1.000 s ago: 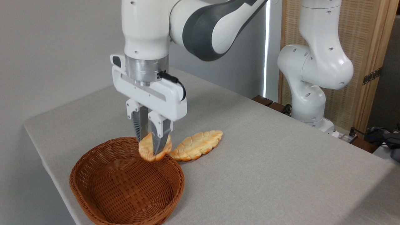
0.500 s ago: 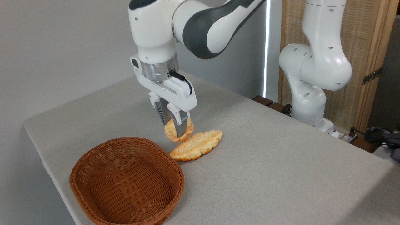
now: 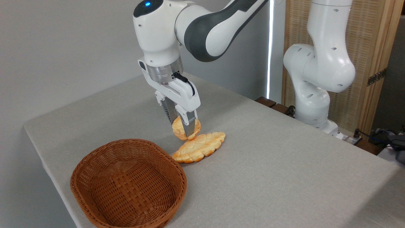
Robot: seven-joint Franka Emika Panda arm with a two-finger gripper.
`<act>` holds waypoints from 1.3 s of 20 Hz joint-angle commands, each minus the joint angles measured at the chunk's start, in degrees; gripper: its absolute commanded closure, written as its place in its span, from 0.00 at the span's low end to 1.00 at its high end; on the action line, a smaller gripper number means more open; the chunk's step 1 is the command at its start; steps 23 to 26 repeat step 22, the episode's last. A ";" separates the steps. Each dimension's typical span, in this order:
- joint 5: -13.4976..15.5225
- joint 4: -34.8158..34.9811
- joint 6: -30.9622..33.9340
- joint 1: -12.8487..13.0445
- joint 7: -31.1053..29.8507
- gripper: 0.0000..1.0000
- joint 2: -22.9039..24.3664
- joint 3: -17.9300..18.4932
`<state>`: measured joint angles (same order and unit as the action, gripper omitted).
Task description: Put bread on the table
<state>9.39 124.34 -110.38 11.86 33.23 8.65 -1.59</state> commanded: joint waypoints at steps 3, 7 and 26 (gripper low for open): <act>0.10 0.90 -0.71 0.71 -0.27 0.00 1.37 0.63; 0.10 0.47 -0.97 0.62 -0.27 0.00 1.46 1.15; -6.23 -5.60 -5.90 -0.08 -0.18 0.00 2.25 8.45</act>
